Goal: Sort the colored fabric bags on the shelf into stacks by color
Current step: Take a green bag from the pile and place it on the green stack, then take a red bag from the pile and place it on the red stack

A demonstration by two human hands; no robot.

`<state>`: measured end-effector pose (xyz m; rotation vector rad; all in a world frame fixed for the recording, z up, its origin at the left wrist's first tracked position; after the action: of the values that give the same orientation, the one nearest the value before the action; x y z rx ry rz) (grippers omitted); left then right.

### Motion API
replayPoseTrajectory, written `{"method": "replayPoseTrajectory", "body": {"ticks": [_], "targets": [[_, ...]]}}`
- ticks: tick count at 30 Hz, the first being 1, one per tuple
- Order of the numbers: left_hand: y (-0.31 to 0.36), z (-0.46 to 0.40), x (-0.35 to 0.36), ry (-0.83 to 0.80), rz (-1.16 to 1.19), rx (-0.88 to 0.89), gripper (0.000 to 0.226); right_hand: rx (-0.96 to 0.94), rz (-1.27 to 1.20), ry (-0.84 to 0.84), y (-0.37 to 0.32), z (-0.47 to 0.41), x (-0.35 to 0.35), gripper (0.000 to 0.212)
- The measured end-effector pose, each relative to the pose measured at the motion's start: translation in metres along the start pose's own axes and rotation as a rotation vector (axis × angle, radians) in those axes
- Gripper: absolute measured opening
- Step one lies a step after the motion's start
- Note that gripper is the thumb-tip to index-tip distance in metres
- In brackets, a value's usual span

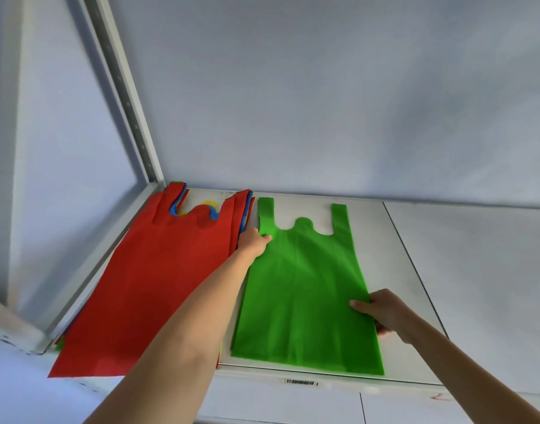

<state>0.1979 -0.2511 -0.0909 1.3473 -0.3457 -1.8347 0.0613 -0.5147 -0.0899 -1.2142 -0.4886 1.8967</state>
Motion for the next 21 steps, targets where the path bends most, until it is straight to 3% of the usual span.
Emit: {"method": "replayPoseTrajectory", "body": {"ticks": [5,8,11,14,17,21], "targets": [[0.003,0.001,0.0,-0.006,-0.012,-0.004,0.059,0.025,0.08,0.029,-0.004,0.002,-0.001,0.036],[0.008,0.008,-0.003,-0.019,-0.059,0.02,0.06,0.091,0.232,0.011,-0.009,0.006,-0.002,0.052],[0.019,0.016,-0.024,-0.032,-0.2,0.144,0.06,0.057,0.718,0.064,-0.025,0.019,-0.008,0.06],[0.028,0.027,-0.071,0.048,-0.275,0.308,0.035,-0.111,1.092,0.256,-0.063,0.029,-0.01,0.054],[0.007,0.028,-0.131,0.182,-0.197,0.349,0.029,-0.25,0.988,0.3,-0.109,0.024,0.011,0.04],[-0.059,0.02,-0.194,0.285,-0.246,0.215,0.023,-0.433,0.695,0.251,-0.158,0.011,0.068,0.025]]}}
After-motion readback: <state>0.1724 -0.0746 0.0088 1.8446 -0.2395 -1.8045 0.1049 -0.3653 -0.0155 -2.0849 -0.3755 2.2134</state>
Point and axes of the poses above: each hand's wrist, its own z-axis away from the middle knuckle, its own x-axis out of the palm, y = z × x, the point moved 1 cm from there along -z, towards the middle knuckle, and after that the axes turned 7 degrees about -x, right-handed, at the moved point
